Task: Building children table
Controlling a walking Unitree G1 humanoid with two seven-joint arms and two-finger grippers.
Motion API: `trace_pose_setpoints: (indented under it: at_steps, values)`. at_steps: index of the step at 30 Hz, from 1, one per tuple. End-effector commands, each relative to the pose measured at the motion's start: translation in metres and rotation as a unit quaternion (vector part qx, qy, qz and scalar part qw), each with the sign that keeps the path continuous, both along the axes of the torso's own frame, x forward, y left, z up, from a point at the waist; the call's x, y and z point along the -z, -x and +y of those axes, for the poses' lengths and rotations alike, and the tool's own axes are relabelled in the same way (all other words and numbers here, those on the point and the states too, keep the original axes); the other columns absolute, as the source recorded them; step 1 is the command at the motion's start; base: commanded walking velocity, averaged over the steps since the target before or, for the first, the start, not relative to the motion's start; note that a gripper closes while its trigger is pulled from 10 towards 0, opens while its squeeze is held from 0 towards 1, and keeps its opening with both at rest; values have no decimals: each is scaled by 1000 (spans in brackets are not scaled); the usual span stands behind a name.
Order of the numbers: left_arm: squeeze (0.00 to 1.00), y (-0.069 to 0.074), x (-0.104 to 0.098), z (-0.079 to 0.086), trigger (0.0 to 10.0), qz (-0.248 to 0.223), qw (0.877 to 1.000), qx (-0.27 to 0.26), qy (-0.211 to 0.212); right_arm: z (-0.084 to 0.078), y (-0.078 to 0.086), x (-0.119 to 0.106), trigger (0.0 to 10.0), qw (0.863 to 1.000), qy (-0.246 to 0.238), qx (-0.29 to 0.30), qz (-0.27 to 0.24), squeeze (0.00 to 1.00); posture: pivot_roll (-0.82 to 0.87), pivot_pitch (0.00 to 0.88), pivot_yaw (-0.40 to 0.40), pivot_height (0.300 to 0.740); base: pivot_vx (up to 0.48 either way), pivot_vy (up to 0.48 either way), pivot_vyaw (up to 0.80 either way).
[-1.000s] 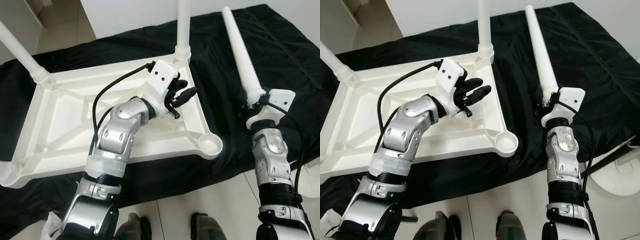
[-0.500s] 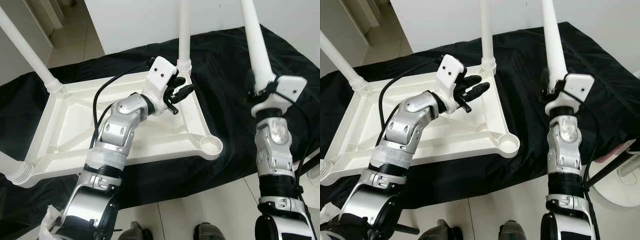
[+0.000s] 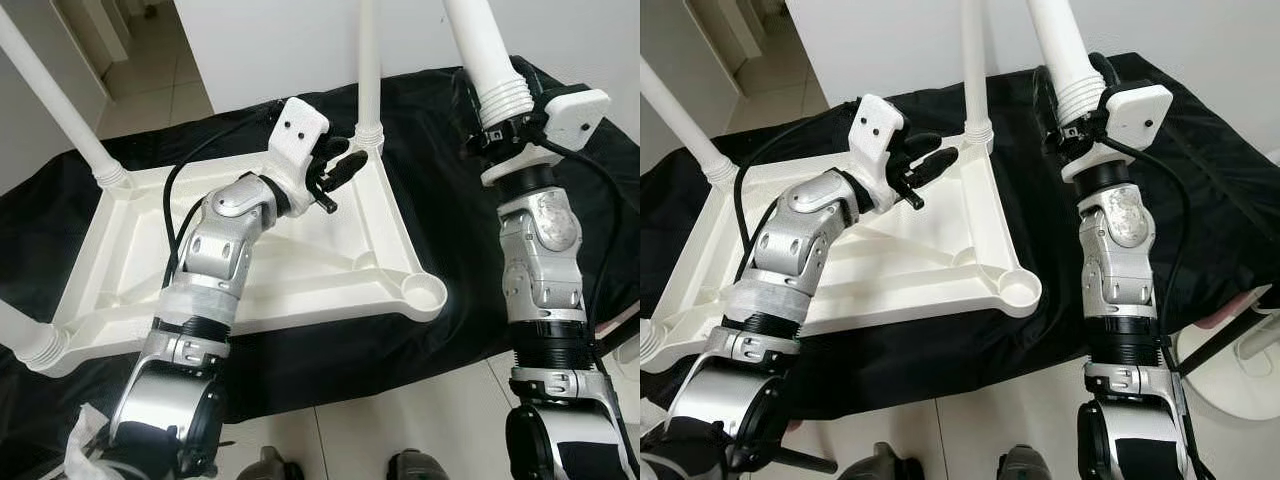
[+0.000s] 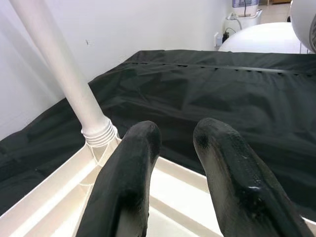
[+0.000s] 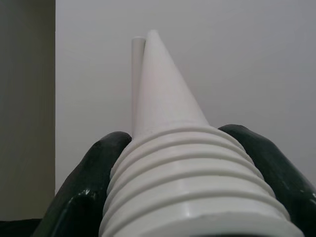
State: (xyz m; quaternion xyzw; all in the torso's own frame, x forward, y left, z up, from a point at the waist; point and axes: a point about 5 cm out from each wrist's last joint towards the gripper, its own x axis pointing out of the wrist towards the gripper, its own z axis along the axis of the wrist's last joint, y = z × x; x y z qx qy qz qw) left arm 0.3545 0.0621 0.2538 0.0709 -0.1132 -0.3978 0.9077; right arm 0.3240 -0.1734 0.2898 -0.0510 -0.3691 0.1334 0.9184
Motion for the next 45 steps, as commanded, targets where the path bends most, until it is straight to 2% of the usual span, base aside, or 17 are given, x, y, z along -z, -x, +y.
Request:
trace_pose_setpoints:
  at_steps: [1, 9, 14, 15, 16, 17, 20, 25, 28, 29, 30, 31, 32, 33, 35, 37, 45]
  values:
    - [0, -9, -4, 13, 10000, -8, 997, -78, 19, 19, 8, -20, 10000, 997, 24, -49, -50, 0, -155, 14, 151, 740, 0, 0, 0]
    - [0, -8, -14, 8, 10000, -2, 998, -31, 47, 20, 22, -44, 10000, 992, 18, -59, -110, 0, -158, 23, 169, 740, 0, 0, 0]
    - [0, -6, -16, 8, 10000, 34, 995, 16, 89, 23, 23, -37, 10000, 992, 40, -72, -96, 0, -156, 25, 175, 740, 0, 0, 0]
    - [910, -6, -16, 10, 10000, 58, 991, 40, 111, 24, 24, -29, 10000, 992, 45, -78, -83, 0, -154, 27, 173, 740, 0, 0, 0]
    - [910, -6, -16, 10, 10000, 58, 991, 40, 111, 24, 24, -29, 10000, 992, 45, -78, -83, 0, -154, 27, 173, 740, 0, 0, 0]
    - [1000, -5, -18, 15, 10000, 90, 983, 75, 139, 26, 26, -16, 10000, 993, 53, -87, -62, 0, -154, 28, 169, 740, 0, 0, 0]
    - [1000, -4, -21, 21, 10000, 123, 969, 115, 180, 27, 27, -3, 10000, 993, 52, -98, -36, 0, -155, 29, 149, 740, 0, 0, 0]
    - [1000, 0, -27, 25, 10000, 125, 961, 148, 196, 28, 29, 6, 10000, 993, 50, -108, -14, 0, -157, 26, 135, 740, 0, 0, 0]
    - [1000, 2, -36, 26, 10000, 135, 945, 180, 236, 30, 30, 13, 10000, 992, 56, -117, 0, 0, -156, 20, 125, 740, 0, 0, 0]
    - [1000, 2, -42, 26, 10000, 140, 935, 197, 260, 31, 29, 17, 10000, 990, 61, -123, 7, 0, -156, 19, 123, 740, 0, 0, 0]
    - [820, 3, -47, 25, 10000, 149, 925, 213, 279, 33, 29, 20, 10000, 989, 65, -128, 14, 0, -156, 18, 124, 740, 0, 0, 0]
    - [820, 3, -47, 25, 10000, 149, 925, 213, 279, 33, 29, 20, 10000, 989, 65, -128, 14, 0, -156, 18, 124, 740, 0, 0, 0]
    - [0, 3, -51, 25, 10000, 155, 915, 227, 296, 35, 29, 22, 10000, 989, 68, -134, 18, 0, -158, 18, 124, 740, 0, 0, 0]
    - [0, 3, -51, 25, 10000, 155, 915, 227, 296, 35, 29, 22, 10000, 989, 68, -134, 18, 0, -158, 18, 124, 740, 0, 0, 0]
    - [0, 4, -56, 27, 10000, 176, 895, 257, 319, 40, 29, 26, 10000, 987, 76, -141, 25, 0, -160, 18, 128, 740, 0, 0, 0]
    - [0, 3, -57, 27, 10000, 196, 887, 262, 327, 43, 30, 30, 10000, 985, 82, -148, 33, 0, -162, 16, 134, 740, 0, 0, 0]
    - [0, 1, -57, 20, 10000, 218, 877, 266, 336, 48, 32, 38, 10000, 981, 96, -160, 49, 0, -170, 14, 141, 740, 0, 0, 0]
